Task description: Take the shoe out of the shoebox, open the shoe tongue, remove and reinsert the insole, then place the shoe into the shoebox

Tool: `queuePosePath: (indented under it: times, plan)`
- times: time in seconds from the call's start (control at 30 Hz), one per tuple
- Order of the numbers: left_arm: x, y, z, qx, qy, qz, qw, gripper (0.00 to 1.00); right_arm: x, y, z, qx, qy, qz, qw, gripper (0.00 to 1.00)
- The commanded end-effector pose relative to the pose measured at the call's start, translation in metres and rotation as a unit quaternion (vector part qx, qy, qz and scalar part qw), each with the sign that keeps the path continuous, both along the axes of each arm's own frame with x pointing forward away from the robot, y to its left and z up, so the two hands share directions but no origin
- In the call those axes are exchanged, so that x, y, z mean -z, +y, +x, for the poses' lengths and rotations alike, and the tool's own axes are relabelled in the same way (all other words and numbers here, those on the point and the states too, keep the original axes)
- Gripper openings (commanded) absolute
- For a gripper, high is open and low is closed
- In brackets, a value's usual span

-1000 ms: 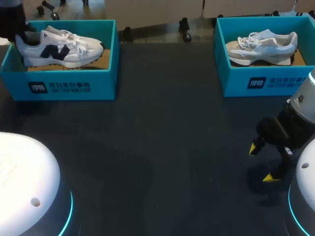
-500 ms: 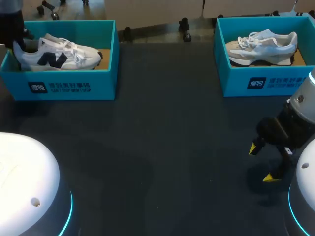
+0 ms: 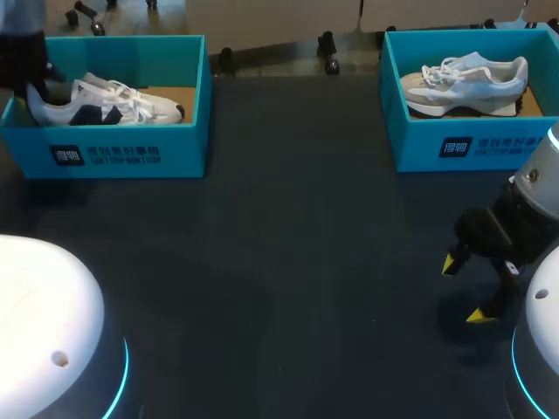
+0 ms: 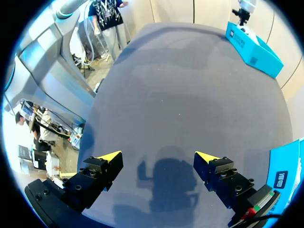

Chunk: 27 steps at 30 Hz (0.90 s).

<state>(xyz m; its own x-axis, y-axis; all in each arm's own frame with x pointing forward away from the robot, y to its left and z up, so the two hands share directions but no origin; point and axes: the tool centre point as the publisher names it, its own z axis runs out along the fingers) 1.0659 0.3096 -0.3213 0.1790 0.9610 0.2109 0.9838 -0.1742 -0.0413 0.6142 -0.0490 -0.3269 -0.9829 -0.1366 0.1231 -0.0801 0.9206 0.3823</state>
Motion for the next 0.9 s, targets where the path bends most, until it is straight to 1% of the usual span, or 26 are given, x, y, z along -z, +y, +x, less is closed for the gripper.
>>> queuePosePath:
  times: [0.03, 0.6, 0.9]
  plan:
    - [0.006, -0.001, -0.002, 0.002, -0.003, -0.004, 1.000, 0.00, 0.001, 0.000, -0.001, 0.000, -0.001, -0.001, 1.000, 1.00]
    - [0.035, -0.008, -0.001, 0.005, 0.008, -0.011, 1.000, 0.00, 0.001, 0.000, -0.001, 0.000, -0.001, -0.001, 1.000, 1.00]
    - [0.052, -0.006, -0.004, 0.013, 0.009, -0.012, 1.000, 0.00, 0.001, 0.000, -0.001, 0.000, -0.001, -0.001, 1.000, 1.00]
